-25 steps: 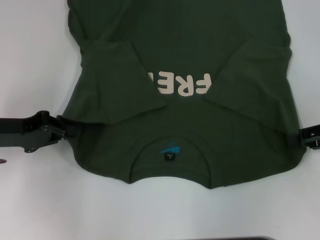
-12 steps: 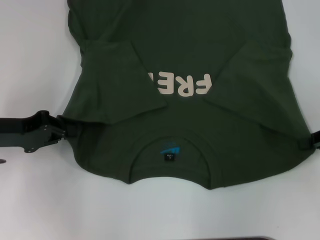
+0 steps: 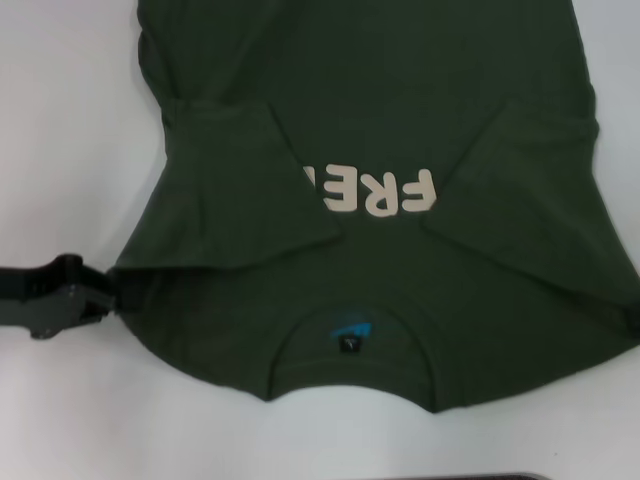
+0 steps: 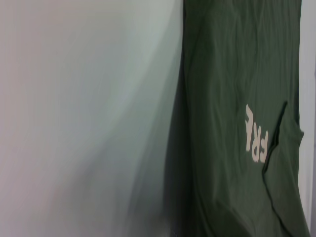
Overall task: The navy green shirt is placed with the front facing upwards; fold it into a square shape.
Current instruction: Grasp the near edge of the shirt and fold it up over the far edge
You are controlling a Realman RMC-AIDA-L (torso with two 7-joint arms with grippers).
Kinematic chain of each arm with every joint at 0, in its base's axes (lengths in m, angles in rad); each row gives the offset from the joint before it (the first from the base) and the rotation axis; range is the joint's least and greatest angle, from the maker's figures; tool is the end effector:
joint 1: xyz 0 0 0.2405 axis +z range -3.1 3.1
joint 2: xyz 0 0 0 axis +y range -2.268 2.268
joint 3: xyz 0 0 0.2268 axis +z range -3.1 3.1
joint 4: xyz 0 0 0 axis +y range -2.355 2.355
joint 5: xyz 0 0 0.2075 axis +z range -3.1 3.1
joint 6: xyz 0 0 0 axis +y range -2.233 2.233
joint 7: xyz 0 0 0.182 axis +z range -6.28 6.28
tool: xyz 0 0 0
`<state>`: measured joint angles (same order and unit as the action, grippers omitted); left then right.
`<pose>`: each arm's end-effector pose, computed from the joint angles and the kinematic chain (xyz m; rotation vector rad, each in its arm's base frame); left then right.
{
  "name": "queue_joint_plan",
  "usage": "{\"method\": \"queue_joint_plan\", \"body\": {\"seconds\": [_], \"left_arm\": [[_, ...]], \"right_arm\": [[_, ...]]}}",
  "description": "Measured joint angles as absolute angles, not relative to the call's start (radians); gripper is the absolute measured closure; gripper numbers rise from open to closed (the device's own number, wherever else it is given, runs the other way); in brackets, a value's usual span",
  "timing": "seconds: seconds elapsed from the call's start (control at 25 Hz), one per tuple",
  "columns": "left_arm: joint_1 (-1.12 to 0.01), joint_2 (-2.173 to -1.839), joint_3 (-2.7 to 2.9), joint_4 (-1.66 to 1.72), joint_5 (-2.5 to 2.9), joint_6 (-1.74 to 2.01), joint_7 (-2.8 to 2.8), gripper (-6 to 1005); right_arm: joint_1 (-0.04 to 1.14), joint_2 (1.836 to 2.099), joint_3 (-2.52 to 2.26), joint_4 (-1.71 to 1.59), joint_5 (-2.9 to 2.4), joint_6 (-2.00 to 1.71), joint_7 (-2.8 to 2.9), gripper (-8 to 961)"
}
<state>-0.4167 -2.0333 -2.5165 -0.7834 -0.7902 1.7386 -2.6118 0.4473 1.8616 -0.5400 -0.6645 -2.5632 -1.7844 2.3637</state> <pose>-0.2923 0.2652 0.0026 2.0335 2.3598 0.3517 0.3411 0.2487 0.0524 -2.1717 2.1699 0.0591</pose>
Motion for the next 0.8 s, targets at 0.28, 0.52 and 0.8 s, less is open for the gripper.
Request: {"method": "queue_joint_plan", "body": {"seconds": [0.28, 0.52, 0.8], "left_arm": [[-0.406, -2.039, -2.513, -0.808, -0.711, 1.818, -2.608, 916], [-0.385, -2.046, -2.508, -0.833, -0.694, 1.843, -2.615, 912], [-0.418, -2.046, -2.514, -0.836, -0.703, 1.880, -2.600, 908]], "right_arm": [[0.453, 1.862, -0.547, -0.688, -2.595, -1.814, 2.371, 914], [0.460, 1.862, -0.547, -0.694, -2.638, -1.826, 2.367, 915], [0.475, 1.860, -0.527, -0.700, -2.631, -1.847, 2.363, 915]]}}
